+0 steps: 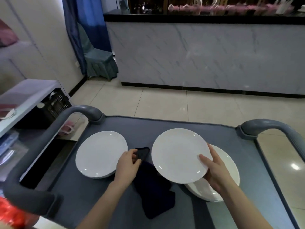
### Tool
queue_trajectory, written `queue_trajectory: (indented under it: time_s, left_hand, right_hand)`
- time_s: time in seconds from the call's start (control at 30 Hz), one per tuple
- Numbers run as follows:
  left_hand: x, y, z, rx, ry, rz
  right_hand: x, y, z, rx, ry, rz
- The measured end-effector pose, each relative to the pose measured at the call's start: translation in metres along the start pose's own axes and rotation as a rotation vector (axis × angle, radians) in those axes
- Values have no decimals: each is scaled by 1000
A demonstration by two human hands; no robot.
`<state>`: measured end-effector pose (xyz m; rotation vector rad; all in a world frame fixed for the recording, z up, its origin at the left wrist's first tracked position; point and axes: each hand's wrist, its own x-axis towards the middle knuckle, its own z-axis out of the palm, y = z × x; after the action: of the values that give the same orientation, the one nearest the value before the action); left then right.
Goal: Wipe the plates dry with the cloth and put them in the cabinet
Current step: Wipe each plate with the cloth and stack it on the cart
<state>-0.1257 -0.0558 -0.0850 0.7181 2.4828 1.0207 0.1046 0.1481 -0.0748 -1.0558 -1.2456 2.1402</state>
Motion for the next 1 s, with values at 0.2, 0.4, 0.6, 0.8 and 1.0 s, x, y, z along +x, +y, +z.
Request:
queue_trajectory:
  time_s: [0.2,0.4,0.6,0.8,1.0]
  left_hand:
    - [38,-4,8,303,-123,263]
    - [79,-2,22,801,-298,307]
    - [96,-8,32,893,-285,339]
    - [93,4,12,443,-213,286]
    - [86,38,-37,71,-18,167]
  right_hand:
    - [0,2,4,-61,-46,26]
    - [6,9,4,-84,-33,51]
    - [9,10,2,-84,-15,53]
    - [8,6,1,-69,-12,35]
    - [0,-5,11,-68,-52,-19]
